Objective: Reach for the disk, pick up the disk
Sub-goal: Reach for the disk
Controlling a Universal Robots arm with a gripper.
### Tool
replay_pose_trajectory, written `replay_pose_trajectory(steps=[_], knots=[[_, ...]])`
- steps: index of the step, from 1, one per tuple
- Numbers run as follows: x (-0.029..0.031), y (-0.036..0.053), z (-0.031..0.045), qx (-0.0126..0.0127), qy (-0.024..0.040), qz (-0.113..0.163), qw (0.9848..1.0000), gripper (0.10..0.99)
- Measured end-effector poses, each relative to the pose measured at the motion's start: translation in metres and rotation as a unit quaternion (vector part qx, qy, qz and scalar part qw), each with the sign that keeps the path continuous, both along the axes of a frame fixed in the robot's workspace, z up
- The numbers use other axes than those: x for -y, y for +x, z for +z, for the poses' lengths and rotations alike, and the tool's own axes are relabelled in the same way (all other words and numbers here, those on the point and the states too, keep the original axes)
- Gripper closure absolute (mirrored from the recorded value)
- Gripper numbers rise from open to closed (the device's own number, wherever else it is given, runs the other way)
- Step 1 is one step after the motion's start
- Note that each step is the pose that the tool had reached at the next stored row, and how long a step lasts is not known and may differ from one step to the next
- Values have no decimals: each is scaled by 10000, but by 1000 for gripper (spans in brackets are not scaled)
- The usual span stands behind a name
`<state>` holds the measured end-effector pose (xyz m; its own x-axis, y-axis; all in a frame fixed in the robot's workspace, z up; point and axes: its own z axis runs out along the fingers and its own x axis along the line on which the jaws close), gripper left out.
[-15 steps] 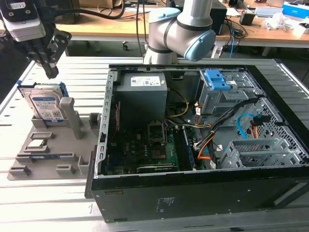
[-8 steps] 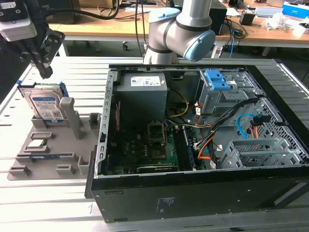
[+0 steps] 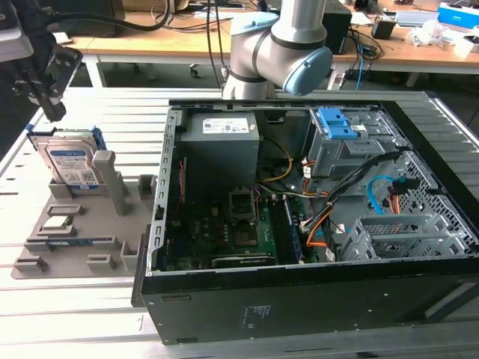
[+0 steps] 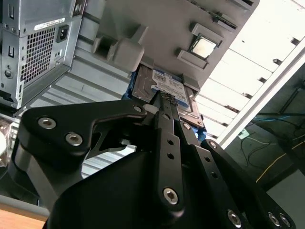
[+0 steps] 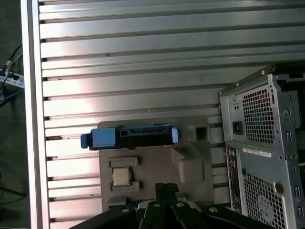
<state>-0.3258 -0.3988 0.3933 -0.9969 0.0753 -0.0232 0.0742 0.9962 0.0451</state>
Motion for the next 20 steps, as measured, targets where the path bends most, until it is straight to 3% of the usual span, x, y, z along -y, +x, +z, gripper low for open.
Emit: replay_pose_trajectory(steps=[10, 20], knots=[[0, -218, 0, 0, 0, 0, 10000, 980], [0, -351, 0, 0, 0, 0, 10000, 980]])
